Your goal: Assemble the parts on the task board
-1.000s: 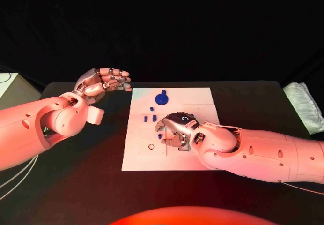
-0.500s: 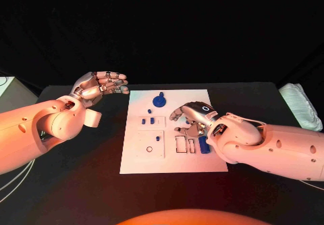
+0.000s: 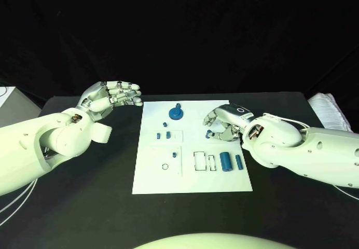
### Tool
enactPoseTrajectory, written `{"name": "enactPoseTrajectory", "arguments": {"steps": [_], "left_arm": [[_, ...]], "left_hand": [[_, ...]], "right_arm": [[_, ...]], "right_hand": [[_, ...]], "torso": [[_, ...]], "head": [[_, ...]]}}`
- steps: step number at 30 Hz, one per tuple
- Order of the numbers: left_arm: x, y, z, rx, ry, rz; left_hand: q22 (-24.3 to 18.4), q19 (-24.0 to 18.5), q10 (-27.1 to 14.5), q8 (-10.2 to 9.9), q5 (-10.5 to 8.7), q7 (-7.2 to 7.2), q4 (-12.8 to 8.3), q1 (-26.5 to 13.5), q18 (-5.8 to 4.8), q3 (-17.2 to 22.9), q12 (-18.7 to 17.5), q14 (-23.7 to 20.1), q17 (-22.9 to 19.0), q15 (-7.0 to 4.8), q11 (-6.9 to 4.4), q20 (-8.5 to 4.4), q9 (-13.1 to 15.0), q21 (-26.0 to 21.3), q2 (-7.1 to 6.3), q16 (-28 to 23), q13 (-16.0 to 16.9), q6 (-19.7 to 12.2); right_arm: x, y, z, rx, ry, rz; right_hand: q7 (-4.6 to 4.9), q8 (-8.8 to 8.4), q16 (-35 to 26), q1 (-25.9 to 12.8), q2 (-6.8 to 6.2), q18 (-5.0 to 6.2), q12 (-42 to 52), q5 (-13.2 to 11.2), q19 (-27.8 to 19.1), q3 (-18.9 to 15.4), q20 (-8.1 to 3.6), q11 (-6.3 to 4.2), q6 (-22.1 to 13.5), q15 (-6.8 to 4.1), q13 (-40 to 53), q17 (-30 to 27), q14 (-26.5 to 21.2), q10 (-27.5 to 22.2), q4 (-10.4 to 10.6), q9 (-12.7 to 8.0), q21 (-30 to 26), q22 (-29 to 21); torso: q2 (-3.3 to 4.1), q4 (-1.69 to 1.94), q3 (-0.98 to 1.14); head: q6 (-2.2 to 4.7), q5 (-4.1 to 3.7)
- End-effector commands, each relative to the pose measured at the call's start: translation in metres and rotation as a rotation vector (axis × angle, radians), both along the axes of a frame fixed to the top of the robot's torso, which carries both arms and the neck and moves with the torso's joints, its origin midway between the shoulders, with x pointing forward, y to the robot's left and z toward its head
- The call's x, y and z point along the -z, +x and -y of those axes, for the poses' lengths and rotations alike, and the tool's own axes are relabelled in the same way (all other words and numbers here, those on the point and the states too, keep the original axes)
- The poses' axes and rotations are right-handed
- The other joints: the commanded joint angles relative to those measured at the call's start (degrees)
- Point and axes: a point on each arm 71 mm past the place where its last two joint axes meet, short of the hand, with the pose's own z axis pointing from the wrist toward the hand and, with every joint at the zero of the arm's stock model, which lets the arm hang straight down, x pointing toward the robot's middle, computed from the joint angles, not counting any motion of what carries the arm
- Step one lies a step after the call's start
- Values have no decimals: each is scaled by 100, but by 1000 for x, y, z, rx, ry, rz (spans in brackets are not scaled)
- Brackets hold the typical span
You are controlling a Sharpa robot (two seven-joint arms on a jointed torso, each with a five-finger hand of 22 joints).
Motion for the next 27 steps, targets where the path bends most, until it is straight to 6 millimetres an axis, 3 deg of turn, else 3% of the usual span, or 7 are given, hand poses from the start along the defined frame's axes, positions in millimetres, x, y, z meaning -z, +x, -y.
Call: {"name": "enactPoseTrajectory", "arguments": {"steps": [1, 14, 21, 27], "left_arm": [[-1, -1, 3, 20, -14, -1], [-1, -1, 1, 16, -10, -4], [0, -1, 0, 13, -8, -5], [0, 0, 0, 16, -7, -10]], "left_hand": [[-7, 43, -21, -23, 7, 31, -4, 6, 62, -18, -22, 33, 8, -7, 19, 4, -5, -26, 31, -30, 8, 2], [-4, 104, -20, -26, 4, 29, -15, 23, 73, -33, -35, 74, 34, -15, 17, -8, -7, -11, 42, -47, 12, 7], [-3, 109, -19, -27, 3, 29, -15, 22, 74, -36, -36, 78, 36, -16, 17, -9, -8, -9, 42, -48, 13, 8], [-2, 118, -15, -26, 4, 28, -14, 24, 73, -38, -36, 84, 40, -17, 15, -11, -7, -6, 49, -53, 14, 11]], "right_arm": [[6, 2, -1, -19, -77, -44], [12, 6, -2, -7, -118, -79], [10, 5, -5, -8, -92, -62], [9, 5, -5, 5, -66, -64]], "right_hand": [[-43, -40, 14, -8, -65, -100, -31, -47, 26, 5, -2, 15, -5, -5, -10, -12, 139, -74, 16, -7, -24, 26], [-32, 8, 102, 17, 12, -132, 18, -62, 93, 102, -15, -7, 154, -18, 12, 117, 168, 51, 31, 28, 190, 145], [-85, 138, 173, -47, 122, -201, 87, -128, 223, 594, -64, -107, 505, -108, 40, 207, 186, 599, 107, 121, 632, 383], [-142, 221, 217, -97, 194, -225, 59, -218, 259, 824, -111, -179, 647, -162, 63, 265, 202, 882, 78, 199, 783, 473]], "torso": [[4, 1, -3], [-6, -3, -5], [-2, -1, -2], [-1, -1, -1]], "head": [[1, 0], [-14, 2], [-14, -4], [-23, -9]]}}
